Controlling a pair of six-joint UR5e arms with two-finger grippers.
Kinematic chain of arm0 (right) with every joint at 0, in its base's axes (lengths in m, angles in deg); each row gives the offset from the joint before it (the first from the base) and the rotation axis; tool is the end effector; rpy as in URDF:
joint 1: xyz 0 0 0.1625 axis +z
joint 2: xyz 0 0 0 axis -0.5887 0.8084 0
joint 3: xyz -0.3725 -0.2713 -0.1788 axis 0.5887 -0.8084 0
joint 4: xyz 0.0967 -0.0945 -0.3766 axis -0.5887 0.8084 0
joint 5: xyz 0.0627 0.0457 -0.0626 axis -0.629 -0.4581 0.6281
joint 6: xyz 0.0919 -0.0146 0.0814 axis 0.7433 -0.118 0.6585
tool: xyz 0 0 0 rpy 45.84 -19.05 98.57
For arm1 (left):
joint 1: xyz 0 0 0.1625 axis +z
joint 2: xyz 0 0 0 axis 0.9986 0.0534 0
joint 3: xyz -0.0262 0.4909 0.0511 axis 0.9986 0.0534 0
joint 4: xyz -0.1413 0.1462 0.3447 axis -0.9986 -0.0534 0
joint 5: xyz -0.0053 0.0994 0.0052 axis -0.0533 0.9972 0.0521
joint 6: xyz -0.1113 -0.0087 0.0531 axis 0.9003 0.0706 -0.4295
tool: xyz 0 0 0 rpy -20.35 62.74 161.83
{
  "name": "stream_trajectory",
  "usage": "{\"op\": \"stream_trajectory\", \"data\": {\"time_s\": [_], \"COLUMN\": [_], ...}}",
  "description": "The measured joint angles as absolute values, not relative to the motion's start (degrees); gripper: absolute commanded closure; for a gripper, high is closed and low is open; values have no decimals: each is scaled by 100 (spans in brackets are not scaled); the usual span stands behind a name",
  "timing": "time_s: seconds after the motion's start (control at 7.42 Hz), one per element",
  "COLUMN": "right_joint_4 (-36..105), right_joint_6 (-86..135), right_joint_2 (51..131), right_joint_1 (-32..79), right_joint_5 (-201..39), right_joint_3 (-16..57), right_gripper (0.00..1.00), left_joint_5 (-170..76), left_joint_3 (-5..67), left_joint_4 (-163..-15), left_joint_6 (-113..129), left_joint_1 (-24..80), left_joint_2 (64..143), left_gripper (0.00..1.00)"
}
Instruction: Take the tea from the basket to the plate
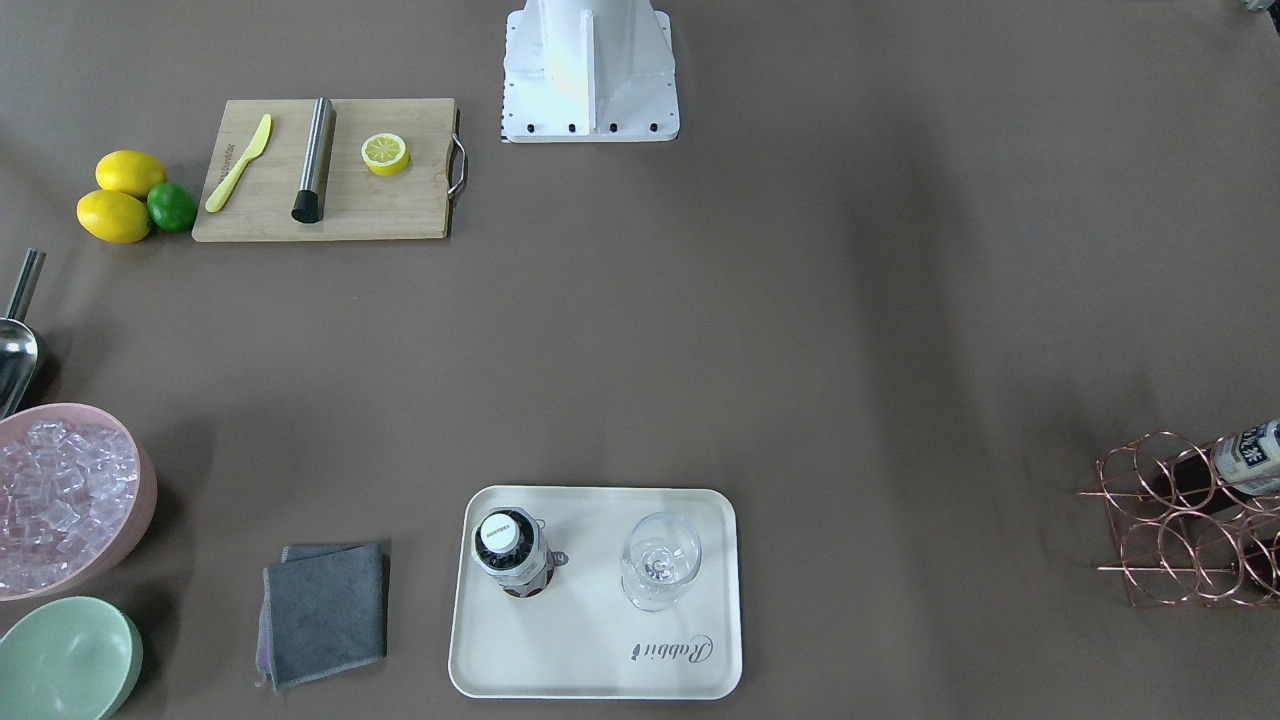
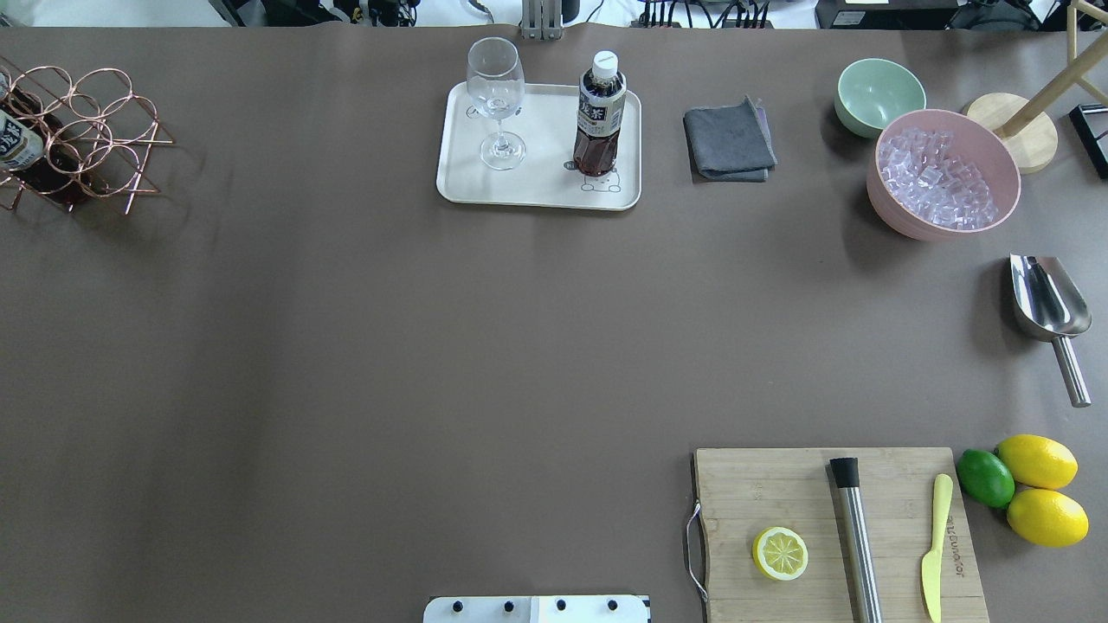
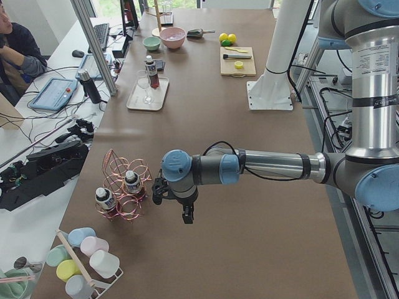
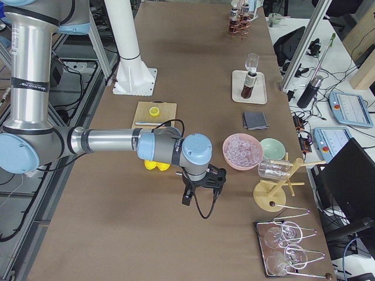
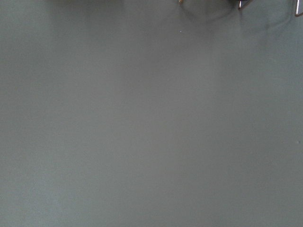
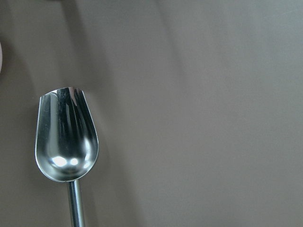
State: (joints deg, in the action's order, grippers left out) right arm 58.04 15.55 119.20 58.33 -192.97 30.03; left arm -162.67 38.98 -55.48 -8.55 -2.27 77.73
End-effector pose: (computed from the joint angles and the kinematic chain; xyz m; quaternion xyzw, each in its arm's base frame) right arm 0.0759 -0.3927 0.7213 -0.0608 -0.3819 0.1184 0.9146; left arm -0.0368 -0.4152 0.7280 -0.0354 0.4003 0.0030 0.9157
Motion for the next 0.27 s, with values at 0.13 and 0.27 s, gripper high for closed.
{"op": "stream_trajectory", "data": {"time_s": [0.13, 0.27], "right_joint_4": [5804, 5804], "right_joint_6": [1555, 1555], "right_joint_2": [11920, 11920], "right_joint_1": [5833, 5833], "right_joint_5": [-19297, -19296], "right_joint_3": [3006, 3007], "right_gripper": [0, 0], "left_joint_5": [-16243, -16231], "left_joint_3": [3898, 3898], "left_joint_4": [-5562, -5568], "left_joint_6": [-855, -853], "left_joint_1": [-227, -227], "left_joint_2": [7774, 7774], "left_gripper": [2, 2]}}
